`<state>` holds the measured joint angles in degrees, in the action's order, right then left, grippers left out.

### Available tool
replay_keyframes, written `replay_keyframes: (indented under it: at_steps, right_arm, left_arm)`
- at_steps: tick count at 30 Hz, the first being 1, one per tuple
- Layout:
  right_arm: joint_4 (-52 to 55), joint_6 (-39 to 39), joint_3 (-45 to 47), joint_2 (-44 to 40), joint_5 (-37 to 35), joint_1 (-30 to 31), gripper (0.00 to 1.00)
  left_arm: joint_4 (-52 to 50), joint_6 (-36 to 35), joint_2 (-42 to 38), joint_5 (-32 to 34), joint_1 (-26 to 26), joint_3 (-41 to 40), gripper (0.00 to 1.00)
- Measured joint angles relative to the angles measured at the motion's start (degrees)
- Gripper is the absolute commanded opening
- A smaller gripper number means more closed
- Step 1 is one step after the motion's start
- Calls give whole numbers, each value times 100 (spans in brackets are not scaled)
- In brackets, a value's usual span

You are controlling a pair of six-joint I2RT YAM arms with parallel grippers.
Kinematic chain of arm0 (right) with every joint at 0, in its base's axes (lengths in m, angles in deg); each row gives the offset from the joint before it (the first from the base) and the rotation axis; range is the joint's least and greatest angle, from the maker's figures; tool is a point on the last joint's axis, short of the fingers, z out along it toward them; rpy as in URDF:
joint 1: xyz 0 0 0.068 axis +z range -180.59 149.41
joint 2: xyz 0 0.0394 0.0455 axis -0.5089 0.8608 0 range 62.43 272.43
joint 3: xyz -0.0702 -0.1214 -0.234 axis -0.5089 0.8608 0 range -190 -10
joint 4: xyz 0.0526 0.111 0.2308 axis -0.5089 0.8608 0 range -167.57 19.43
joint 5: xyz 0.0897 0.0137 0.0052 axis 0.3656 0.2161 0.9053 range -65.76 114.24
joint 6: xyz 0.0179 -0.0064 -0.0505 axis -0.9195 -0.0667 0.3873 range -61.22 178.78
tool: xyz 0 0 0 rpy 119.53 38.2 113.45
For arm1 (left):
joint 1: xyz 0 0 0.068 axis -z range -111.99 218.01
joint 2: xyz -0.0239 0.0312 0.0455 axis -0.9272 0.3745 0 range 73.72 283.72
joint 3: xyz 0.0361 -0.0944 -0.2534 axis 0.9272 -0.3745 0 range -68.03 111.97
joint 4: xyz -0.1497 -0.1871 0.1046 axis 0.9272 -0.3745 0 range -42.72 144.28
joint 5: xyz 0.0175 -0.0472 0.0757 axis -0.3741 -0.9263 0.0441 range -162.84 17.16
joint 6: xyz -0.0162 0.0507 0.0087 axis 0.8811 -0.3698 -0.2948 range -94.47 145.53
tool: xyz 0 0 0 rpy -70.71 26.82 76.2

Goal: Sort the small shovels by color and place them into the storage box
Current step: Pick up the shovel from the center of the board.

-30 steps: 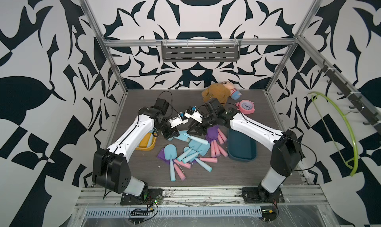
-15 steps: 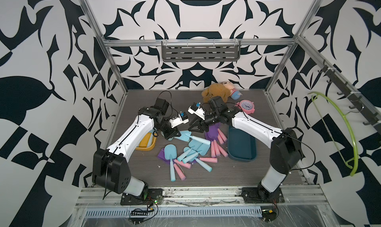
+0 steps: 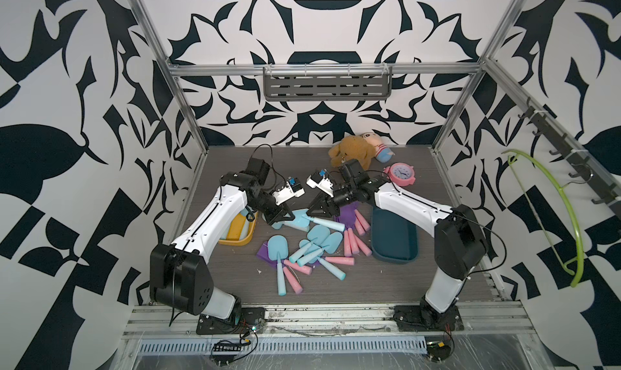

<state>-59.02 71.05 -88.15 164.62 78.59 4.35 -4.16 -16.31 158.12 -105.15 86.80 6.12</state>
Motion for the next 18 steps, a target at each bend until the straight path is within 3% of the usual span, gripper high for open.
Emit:
replay_keyframes:
  at_steps: [3, 5, 8, 10, 14, 18]
  right_arm:
    - [-2, -11, -11, 7, 87, 11, 1]
    - [-39, 66, -17, 7, -13, 17, 0]
    - [-153, 79, -17, 4, -118, 28, 0]
    - [-286, -20, 59, -15, -149, 0, 0]
    - [-1029, -527, 634, -367, -380, -76, 0]
    - [-2555, -1674, 1655, -964, -1075, -111, 0]
  left_arm:
    - [-24, 33, 0, -9, -33, 24, 0]
    - [-90, 236, 0, -63, -72, 42, 4]
    - [-118, 306, -2, -229, -116, 55, 38]
    - [-74, 310, -35, -426, -166, 66, 53]
    - [166, 614, -81, -1084, -584, 57, 63]
    - [988, 1530, -120, -2098, -1268, -173, 75]
